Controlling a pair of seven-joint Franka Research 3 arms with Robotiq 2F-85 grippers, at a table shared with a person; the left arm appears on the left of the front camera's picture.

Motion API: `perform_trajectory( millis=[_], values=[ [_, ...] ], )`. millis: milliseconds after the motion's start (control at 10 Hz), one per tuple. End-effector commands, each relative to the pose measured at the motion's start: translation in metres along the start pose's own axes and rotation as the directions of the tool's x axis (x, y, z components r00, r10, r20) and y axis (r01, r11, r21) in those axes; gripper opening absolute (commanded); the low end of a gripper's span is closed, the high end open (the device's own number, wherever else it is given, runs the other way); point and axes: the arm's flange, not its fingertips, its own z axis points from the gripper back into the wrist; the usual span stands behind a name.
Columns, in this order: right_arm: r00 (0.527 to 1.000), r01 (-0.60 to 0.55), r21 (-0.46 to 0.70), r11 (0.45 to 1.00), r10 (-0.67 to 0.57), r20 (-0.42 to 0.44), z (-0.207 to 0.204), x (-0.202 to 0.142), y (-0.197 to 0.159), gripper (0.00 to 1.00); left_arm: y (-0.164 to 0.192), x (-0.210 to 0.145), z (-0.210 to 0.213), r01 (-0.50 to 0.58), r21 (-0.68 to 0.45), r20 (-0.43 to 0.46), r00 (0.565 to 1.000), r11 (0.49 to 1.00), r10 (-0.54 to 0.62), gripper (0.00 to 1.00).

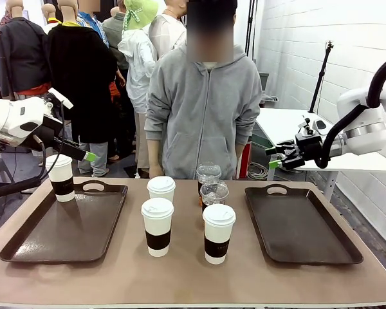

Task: Distribute the coffee onto the tray.
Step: Pick up one iced Americano and place it on the right Handle tray.

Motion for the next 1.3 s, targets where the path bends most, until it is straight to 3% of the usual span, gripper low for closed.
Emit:
perform_trajectory(
  millis=[0, 200, 700, 1200],
  values=[
    [1.000, -0.002, 0.000, 1.000, 0.002, -0.003, -0.001, 0.002, 0.002, 1.00, 0.001, -0.001, -0.001, -0.006, -0.006, 0.001, 1.000, 1.000, 0.006, 1.00],
    [1.000, 0.000, 0.001, 1.000, 0.000, 0.000, 0.000, 0.000, 0.000, 1.00, 0.001, -0.001, -0.001, -0.006, -0.006, 0.001, 1.000, 1.000, 0.006, 1.00],
    [0.996, -0.023, -0.107, 0.994, 0.031, 0.083, -0.016, -0.044, -0.050, 1.00, 0.001, -0.001, -0.001, -0.006, -0.006, 0.001, 1.000, 1.000, 0.006, 1.00],
    [0.998, 0.032, 0.015, 0.999, -0.033, 0.061, -0.076, -0.057, -0.071, 1.00, 0.001, -0.001, -0.001, -0.006, -0.006, 0.001, 1.000, 1.000, 0.006, 1.00]
  ],
)
